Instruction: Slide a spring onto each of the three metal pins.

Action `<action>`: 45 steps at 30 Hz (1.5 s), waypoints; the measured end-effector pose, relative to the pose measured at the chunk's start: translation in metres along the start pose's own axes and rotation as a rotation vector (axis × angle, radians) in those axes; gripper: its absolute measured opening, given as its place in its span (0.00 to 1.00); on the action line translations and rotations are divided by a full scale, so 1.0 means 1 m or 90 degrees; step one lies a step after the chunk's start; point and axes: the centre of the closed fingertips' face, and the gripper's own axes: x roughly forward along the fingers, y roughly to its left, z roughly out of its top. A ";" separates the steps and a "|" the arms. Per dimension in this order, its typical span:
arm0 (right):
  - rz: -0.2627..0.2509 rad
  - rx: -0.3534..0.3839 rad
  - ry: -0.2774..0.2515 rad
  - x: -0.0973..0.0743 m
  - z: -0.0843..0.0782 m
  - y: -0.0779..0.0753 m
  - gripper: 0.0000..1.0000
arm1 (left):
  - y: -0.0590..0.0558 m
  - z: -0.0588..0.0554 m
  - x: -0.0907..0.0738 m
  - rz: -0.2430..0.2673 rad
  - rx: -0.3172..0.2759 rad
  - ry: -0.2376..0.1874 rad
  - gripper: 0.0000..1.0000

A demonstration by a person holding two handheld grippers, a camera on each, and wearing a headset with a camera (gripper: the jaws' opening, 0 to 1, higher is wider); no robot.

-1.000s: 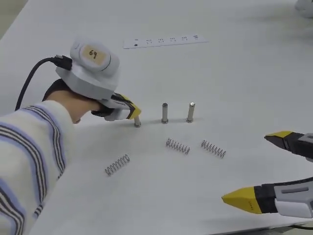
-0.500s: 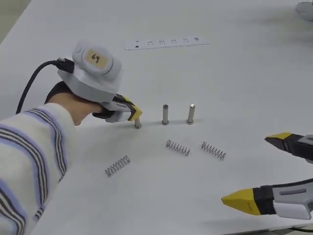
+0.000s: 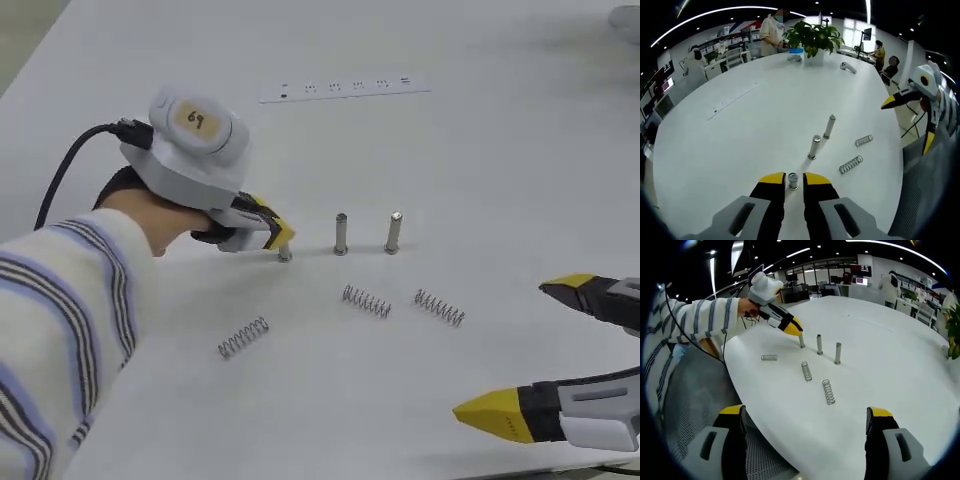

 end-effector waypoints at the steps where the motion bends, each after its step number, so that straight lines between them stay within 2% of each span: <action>1: 0.001 -0.001 0.000 0.000 0.000 0.000 0.99 | 0.000 0.000 0.000 0.000 -0.001 -0.001 0.07; 14: 0.000 -0.004 0.001 0.000 0.001 0.000 0.98 | 0.000 -0.005 -0.007 0.003 -0.018 -0.009 0.13; 21: 0.001 -0.004 0.003 0.000 0.001 0.000 0.98 | -0.004 -0.013 -0.015 -0.006 -0.029 -0.014 0.19; 25: 0.001 -0.004 0.003 0.001 0.001 0.000 0.98 | -0.009 -0.018 -0.019 -0.015 -0.051 -0.018 0.23; 33: 0.003 -0.005 0.008 0.001 -0.001 0.001 0.98 | -0.012 -0.036 -0.028 -0.011 -0.043 0.009 0.24; 36: 0.005 -0.004 0.008 0.001 -0.001 0.001 0.97 | -0.012 -0.042 -0.033 -0.003 -0.023 0.022 0.24; 42: 0.009 -0.003 0.006 0.001 -0.001 0.002 0.97 | -0.015 -0.051 -0.043 -0.009 -0.029 0.030 0.28; 45: 0.010 -0.003 0.009 0.001 -0.002 0.003 0.97 | -0.017 -0.056 -0.046 -0.012 -0.033 0.031 0.27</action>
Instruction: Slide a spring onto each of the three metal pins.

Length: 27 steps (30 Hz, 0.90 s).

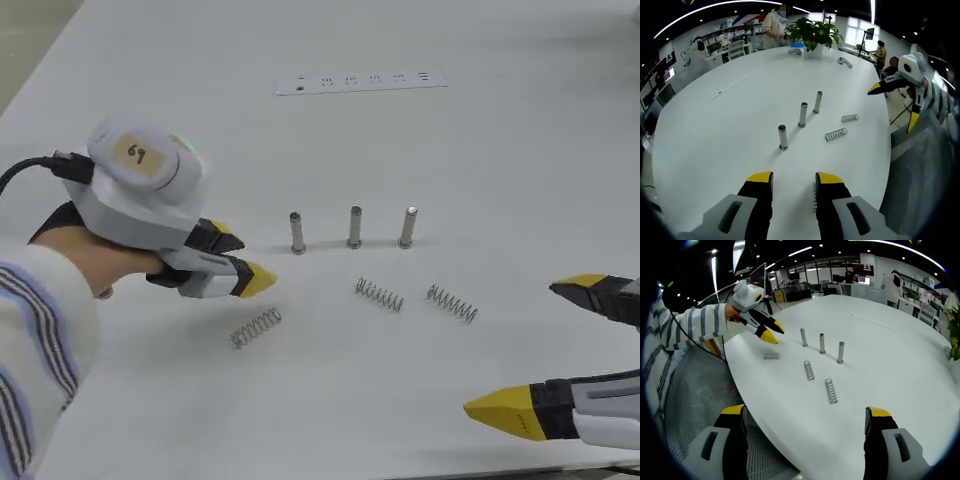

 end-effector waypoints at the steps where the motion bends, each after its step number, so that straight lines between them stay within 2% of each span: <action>1: 0.001 0.000 0.001 0.000 0.000 0.000 0.96 | -0.001 -0.002 -0.001 0.000 -0.003 0.000 0.27; 4: 0.001 0.000 0.002 0.000 -0.001 0.000 0.96 | -0.004 -0.008 -0.004 0.001 -0.017 0.000 0.27; 9: 0.002 -0.001 0.003 0.000 -0.002 0.000 0.96 | -0.014 -0.017 -0.008 -0.004 -0.010 0.006 0.26; 12: 0.004 -0.001 0.006 0.000 -0.002 0.001 0.96 | -0.022 -0.027 -0.006 -0.020 -0.029 0.009 0.26; 15: 0.008 -0.003 0.006 0.000 -0.002 0.002 0.96 | -0.027 -0.035 -0.006 -0.025 -0.024 0.015 0.26; 27: 0.013 -0.012 0.011 0.000 -0.003 0.004 0.95 | -0.034 -0.053 -0.005 -0.033 -0.049 0.009 0.22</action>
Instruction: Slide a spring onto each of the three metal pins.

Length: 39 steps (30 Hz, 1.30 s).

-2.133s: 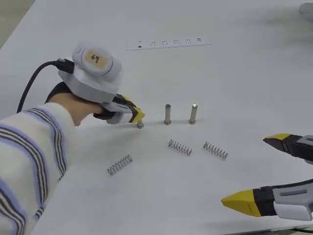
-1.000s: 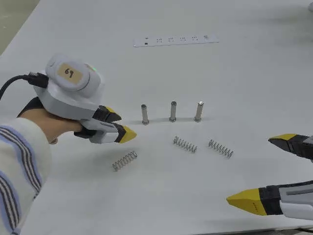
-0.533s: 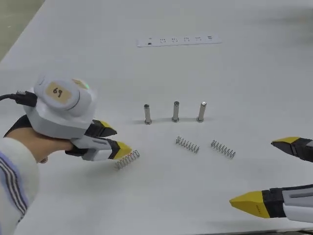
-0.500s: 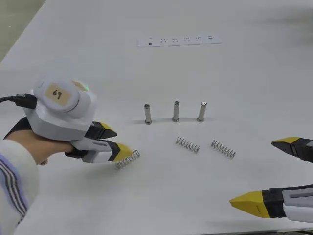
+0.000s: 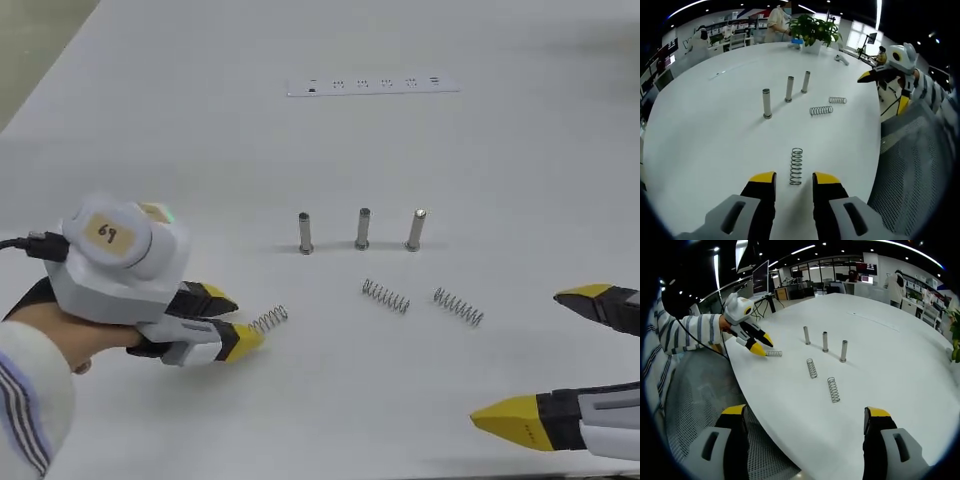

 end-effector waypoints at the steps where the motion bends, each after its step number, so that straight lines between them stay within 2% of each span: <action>1: 0.003 -0.001 0.001 0.000 0.000 0.001 0.95 | 0.001 0.000 0.000 0.000 -0.003 -0.004 0.21; 5: 0.006 -0.004 0.007 0.001 -0.003 0.003 0.94 | -0.001 -0.001 0.000 -0.003 -0.011 -0.012 0.19; 12: 0.011 0.002 0.009 0.003 -0.006 0.005 0.94 | 0.000 -0.005 0.001 -0.001 -0.009 -0.011 0.16; 20: 0.006 0.008 0.004 0.002 -0.006 0.003 0.94 | -0.005 -0.013 0.005 0.001 0.005 0.010 0.15; 31: 0.002 0.004 0.003 0.001 -0.004 0.002 0.96 | 0.008 -0.010 0.007 0.038 0.041 0.017 0.04; 39: -0.003 0.004 -0.001 0.001 -0.003 0.002 0.99 | 0.009 -0.008 0.009 0.046 0.053 0.016 0.04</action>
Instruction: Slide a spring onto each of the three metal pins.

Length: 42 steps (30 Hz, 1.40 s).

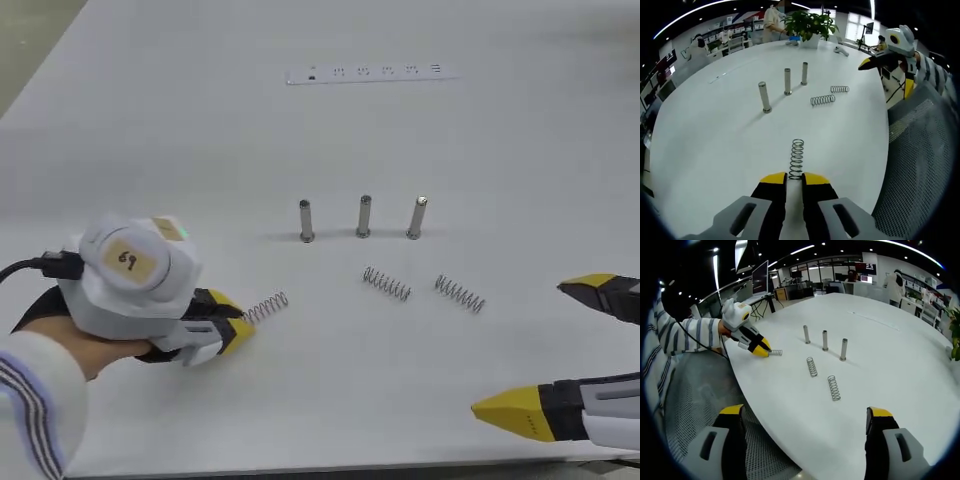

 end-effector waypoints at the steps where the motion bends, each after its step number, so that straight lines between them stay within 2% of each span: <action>1: -0.001 0.000 -0.001 0.000 0.000 0.000 0.99 | 0.000 0.000 0.000 0.001 0.001 0.000 0.04; 10: -0.002 0.002 -0.008 0.000 0.002 -0.002 0.99 | -0.001 0.000 0.000 0.011 0.006 -0.003 0.04; 21: -0.001 0.002 -0.002 0.002 0.000 -0.003 0.99 | -0.001 0.000 0.000 0.018 0.006 -0.006 0.03; 29: 0.007 -0.002 0.002 0.003 -0.001 -0.001 0.99 | 0.000 -0.001 -0.001 0.020 0.002 -0.035 0.03; 32: 0.009 -0.005 0.003 0.003 0.000 -0.002 0.99 | -0.001 -0.001 -0.001 0.020 0.002 -0.038 0.03; 35: 0.012 -0.007 0.007 0.003 0.000 -0.002 0.99 | 0.000 -0.001 -0.001 0.019 -0.014 -0.043 0.03; 42: 0.013 -0.007 0.010 0.004 -0.001 -0.001 0.99 | -0.001 -0.001 -0.001 0.018 -0.011 -0.044 0.02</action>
